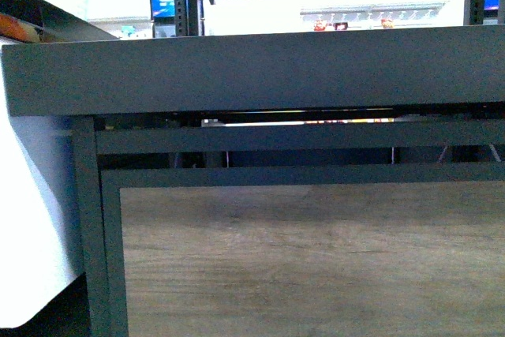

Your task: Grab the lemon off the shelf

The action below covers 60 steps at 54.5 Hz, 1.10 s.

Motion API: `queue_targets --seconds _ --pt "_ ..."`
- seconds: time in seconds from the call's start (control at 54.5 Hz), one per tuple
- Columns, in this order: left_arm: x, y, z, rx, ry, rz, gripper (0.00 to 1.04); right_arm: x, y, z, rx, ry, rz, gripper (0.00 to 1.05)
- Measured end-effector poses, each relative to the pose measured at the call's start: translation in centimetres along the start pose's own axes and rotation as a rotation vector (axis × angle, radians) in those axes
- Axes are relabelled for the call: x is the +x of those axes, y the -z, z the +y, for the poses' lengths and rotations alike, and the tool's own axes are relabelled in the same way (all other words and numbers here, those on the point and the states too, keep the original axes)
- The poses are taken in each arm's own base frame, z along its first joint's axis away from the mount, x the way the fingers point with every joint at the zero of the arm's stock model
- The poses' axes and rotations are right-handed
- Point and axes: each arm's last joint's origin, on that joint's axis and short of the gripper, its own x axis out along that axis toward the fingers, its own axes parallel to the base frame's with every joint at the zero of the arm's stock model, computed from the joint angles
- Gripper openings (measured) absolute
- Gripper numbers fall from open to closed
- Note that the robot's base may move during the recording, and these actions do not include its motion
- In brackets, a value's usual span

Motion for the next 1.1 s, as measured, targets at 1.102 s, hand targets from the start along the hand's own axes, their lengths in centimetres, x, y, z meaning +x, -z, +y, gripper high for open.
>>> queue_targets --seconds 1.102 --pt "0.00 0.00 0.00 0.000 0.000 0.000 0.97 0.00 0.01 0.00 0.000 0.000 0.001 0.97"
